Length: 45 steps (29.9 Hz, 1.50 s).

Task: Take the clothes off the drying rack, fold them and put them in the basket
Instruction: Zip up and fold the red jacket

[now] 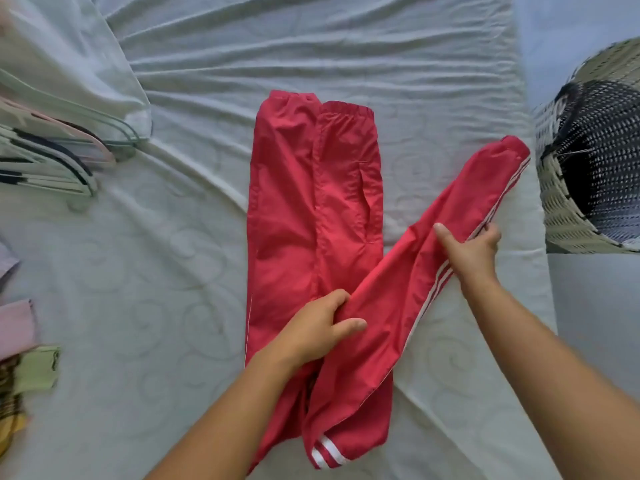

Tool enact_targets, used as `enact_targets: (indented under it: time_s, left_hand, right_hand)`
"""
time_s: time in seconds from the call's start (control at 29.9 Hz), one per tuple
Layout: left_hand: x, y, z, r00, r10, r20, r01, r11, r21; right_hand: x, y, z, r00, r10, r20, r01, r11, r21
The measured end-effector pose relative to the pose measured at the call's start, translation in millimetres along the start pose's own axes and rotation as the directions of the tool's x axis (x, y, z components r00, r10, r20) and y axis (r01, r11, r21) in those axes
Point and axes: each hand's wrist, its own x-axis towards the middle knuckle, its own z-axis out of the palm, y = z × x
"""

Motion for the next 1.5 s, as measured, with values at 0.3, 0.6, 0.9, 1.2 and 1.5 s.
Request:
enact_targets:
  time_s: [0.3, 0.6, 0.9, 1.2, 1.5]
  left_hand:
    - [-27, -40, -4, 0.949, -0.055, -0.311, -0.075, 0.918, -0.39]
    - [-35, -63, -1, 0.899, -0.246, -0.363, -0.038, 0.78, -0.624]
    - [-27, -64, -2, 0.855, -0.38, -0.352, 0.06, 0.748, -0.661]
    - [-33, -62, -5, 0.87, -0.366, -0.331, 0.049, 0.731, -0.68]
    - [-21, -71, -12, 0.801, -0.488, -0.347, 0.074, 0.656, -0.751]
  right_hand:
    - [28, -85, -11, 0.986, 0.091, 0.142, -0.158, 0.793, 0.588]
    - [7, -195, 45, 0.904, -0.334, 0.267, 0.092, 0.762, 0.641]
    - [-105, -40, 65, 0.844, -0.496, 0.205, 0.478, 0.868, 0.133]
    - [-249, 62, 26, 0.884, -0.046, 0.466, 0.171, 0.958, -0.229]
    - [-227, 99, -22, 0.688, 0.086, 0.721, -0.229, 0.968, 0.104]
